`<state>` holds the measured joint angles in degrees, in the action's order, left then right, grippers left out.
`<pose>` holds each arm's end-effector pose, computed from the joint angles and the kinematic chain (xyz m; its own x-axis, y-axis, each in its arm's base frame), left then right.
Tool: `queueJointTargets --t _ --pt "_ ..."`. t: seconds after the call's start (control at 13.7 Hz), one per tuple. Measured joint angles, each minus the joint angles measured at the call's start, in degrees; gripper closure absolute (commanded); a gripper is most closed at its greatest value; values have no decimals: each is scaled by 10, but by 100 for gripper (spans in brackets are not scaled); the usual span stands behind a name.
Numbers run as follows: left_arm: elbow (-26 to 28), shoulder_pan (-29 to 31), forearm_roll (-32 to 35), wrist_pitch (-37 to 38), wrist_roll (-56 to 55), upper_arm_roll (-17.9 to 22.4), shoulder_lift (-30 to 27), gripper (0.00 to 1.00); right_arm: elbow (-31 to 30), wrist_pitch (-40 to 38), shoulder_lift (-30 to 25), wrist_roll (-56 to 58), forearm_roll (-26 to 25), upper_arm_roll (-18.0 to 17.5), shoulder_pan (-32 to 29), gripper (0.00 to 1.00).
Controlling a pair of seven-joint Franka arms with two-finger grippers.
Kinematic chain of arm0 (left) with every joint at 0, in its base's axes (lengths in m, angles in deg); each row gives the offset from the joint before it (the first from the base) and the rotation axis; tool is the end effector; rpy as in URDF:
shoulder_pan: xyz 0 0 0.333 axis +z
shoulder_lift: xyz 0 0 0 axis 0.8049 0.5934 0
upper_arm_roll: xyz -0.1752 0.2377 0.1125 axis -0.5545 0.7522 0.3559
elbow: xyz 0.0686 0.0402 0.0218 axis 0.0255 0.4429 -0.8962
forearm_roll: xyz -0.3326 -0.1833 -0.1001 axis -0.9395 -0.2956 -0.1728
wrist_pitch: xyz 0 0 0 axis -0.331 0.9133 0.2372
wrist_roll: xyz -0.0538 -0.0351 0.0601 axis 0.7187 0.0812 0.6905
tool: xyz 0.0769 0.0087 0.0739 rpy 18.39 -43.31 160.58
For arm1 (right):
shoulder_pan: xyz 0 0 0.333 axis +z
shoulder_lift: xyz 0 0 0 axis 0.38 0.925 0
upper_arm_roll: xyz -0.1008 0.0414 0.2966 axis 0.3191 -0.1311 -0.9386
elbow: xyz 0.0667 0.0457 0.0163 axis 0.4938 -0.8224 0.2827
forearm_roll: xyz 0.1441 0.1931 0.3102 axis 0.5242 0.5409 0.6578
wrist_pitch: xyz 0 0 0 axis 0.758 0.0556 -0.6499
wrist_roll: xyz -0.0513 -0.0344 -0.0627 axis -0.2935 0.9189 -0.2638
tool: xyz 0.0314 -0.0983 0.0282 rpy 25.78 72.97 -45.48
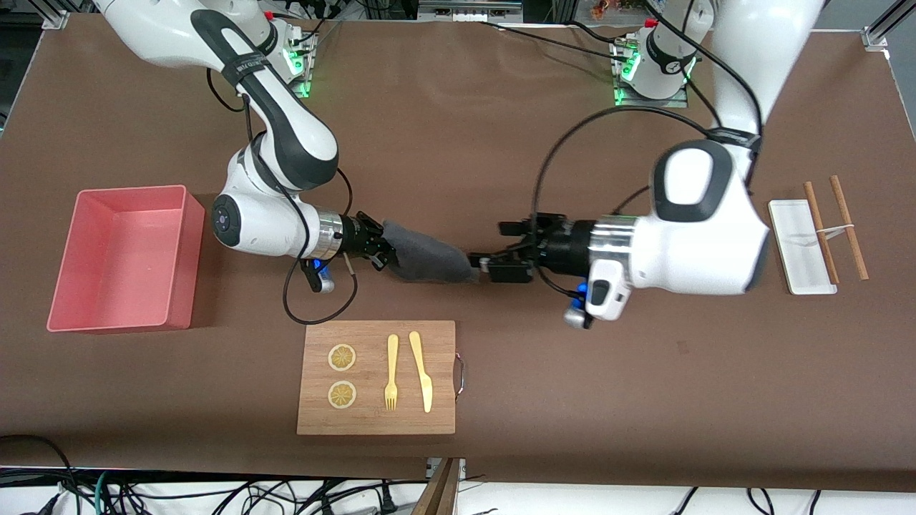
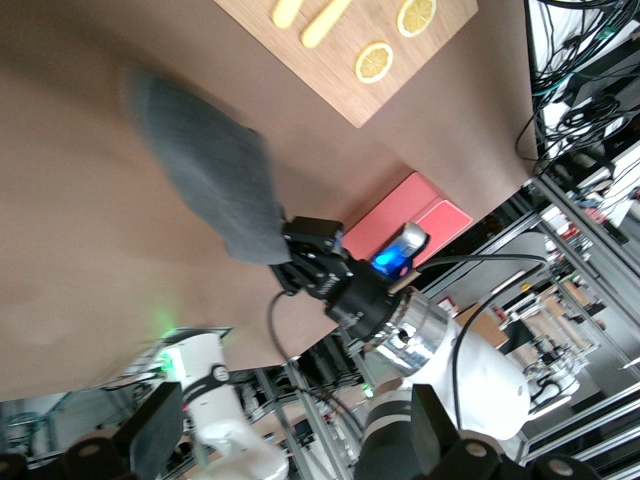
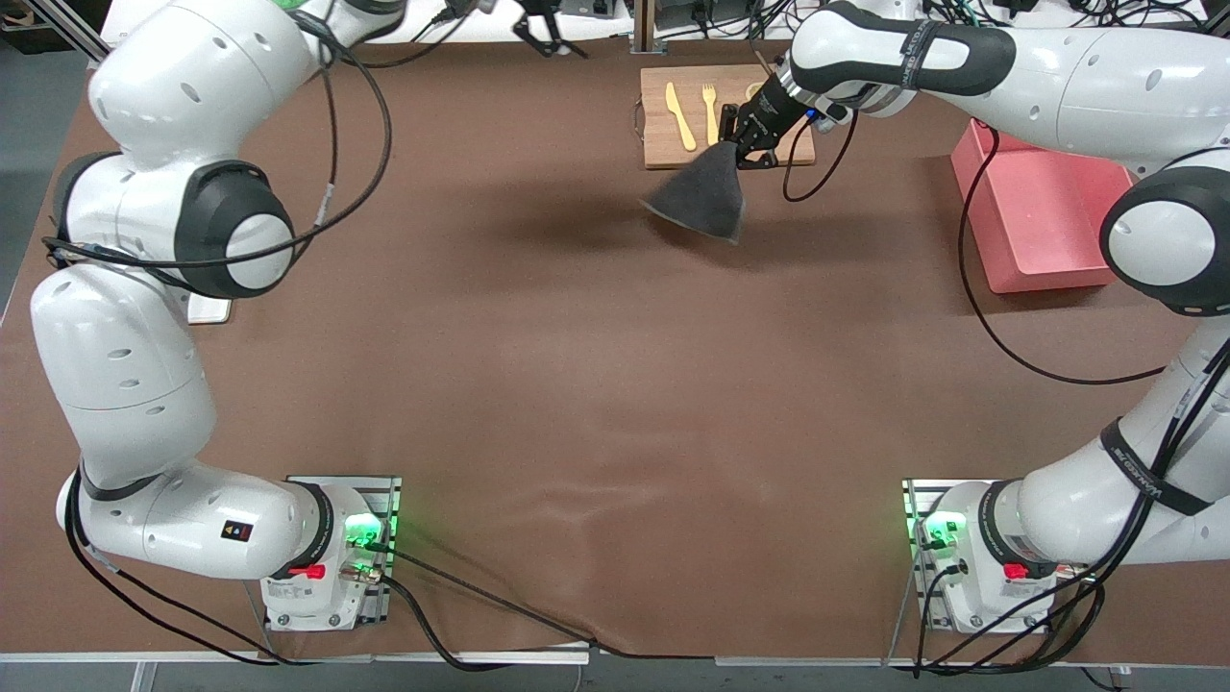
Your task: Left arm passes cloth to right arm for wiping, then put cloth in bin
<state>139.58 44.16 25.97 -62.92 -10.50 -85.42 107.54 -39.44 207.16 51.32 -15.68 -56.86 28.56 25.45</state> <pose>0.6826 -0.2934 0.4734 0.6533 0.2309 -0.7210 0.7119 -0.5116 0.4811 0.5939 0.3141 0.3100 0.5214 -0.6700 -0.5283 -0.8312 -0.5389 -0.1368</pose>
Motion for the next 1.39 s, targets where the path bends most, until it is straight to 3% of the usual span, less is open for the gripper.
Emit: queueJointTargets --t 0.15,0.59,0.95,1.1,1.39 --pt "0 35 18 63 25 0 0 0 0 -2 0 23 -12 -7 2 100" --pt "-3 63 190 160 84 0 -28 0 -1 -2 20 56 -23 -16 40 100" --pt "8 169 314 269 293 1 -65 0 -3 -49 47 86 -91 -10 45 100" --pt "28 185 391 284 360 0 -103 0 -3 -97 48 142 -107 25 43 100" --pt "96 178 519 278 426 -10 -198 0 2 -172 45 312 -126 126 29 100"
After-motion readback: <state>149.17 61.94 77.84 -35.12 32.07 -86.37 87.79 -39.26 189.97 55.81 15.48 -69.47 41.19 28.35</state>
